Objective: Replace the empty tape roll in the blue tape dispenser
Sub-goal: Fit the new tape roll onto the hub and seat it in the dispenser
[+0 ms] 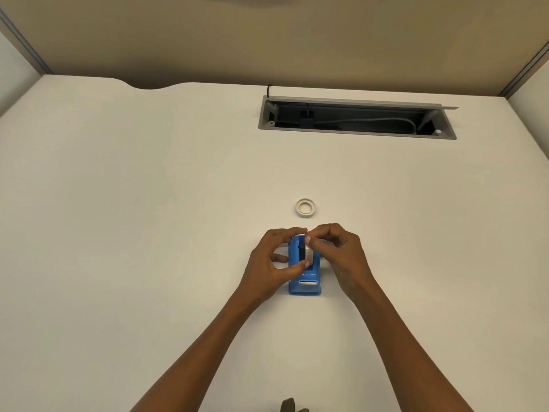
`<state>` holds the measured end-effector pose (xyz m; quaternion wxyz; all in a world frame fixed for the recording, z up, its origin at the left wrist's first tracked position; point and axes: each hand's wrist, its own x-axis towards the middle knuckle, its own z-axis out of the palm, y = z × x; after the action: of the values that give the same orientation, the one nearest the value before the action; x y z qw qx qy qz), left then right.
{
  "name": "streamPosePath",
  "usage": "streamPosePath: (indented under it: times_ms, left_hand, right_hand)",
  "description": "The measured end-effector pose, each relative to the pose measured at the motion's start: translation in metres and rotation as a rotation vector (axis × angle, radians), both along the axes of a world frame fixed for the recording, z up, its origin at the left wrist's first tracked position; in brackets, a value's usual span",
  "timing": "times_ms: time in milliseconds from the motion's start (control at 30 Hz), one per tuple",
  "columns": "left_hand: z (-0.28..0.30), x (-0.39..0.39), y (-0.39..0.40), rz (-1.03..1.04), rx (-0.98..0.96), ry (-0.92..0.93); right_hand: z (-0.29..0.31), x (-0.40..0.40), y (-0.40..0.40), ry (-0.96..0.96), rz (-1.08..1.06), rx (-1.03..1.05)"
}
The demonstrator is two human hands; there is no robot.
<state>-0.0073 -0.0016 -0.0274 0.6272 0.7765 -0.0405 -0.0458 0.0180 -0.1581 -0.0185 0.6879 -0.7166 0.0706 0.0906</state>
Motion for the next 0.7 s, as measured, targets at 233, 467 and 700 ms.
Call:
streamPosePath:
  times_ms: [233, 467, 700]
  left_hand:
    - [0.0, 0.0, 0.0, 0.016, 0.0, 0.009]
    - [0.004, 0.0, -0.002, 0.023, 0.019, 0.006]
    - [0.002, 0.0, -0.001, 0.024, 0.033, -0.007]
  right_hand:
    - [-0.001, -0.003, -0.001, 0.039, -0.041, 0.05]
    - [-0.004, -0.02, -0.013, -0.116, 0.099, -0.01]
    - [-0.007, -0.021, -0.01, -0.235, 0.105, -0.13]
